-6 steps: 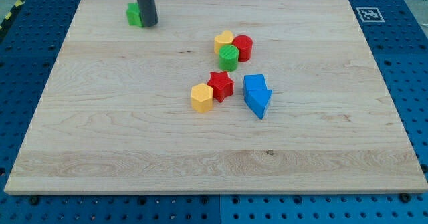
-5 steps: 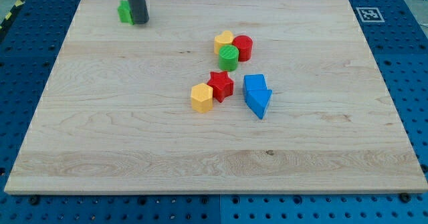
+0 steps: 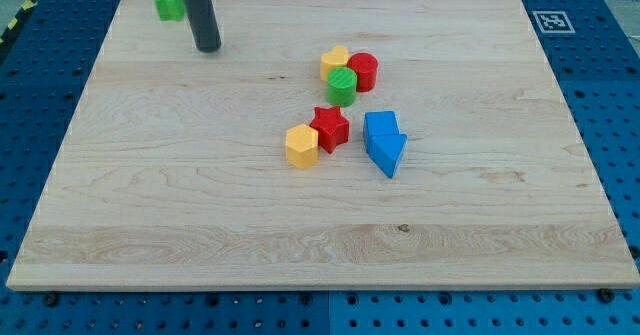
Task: Separate green circle from the red circle
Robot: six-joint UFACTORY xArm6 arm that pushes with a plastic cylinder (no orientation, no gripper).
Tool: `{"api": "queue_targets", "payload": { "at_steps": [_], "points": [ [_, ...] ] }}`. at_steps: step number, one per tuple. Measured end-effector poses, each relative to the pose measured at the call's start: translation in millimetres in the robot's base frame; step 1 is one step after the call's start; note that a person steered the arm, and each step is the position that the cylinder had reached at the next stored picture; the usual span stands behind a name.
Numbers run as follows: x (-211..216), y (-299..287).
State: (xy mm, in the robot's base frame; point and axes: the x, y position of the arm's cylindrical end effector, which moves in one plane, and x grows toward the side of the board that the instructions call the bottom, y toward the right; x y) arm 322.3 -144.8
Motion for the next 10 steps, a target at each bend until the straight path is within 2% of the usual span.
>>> {"api": "queue_targets", "payload": {
  "at_steps": [1, 4, 5, 7, 9, 10],
  "points": [
    [24.1, 9.9],
    [24.1, 21.7],
    [23.9, 44.9],
    [21.9, 127.3],
    [64.7, 153.7],
    [64.4, 196.7]
  ]
}}
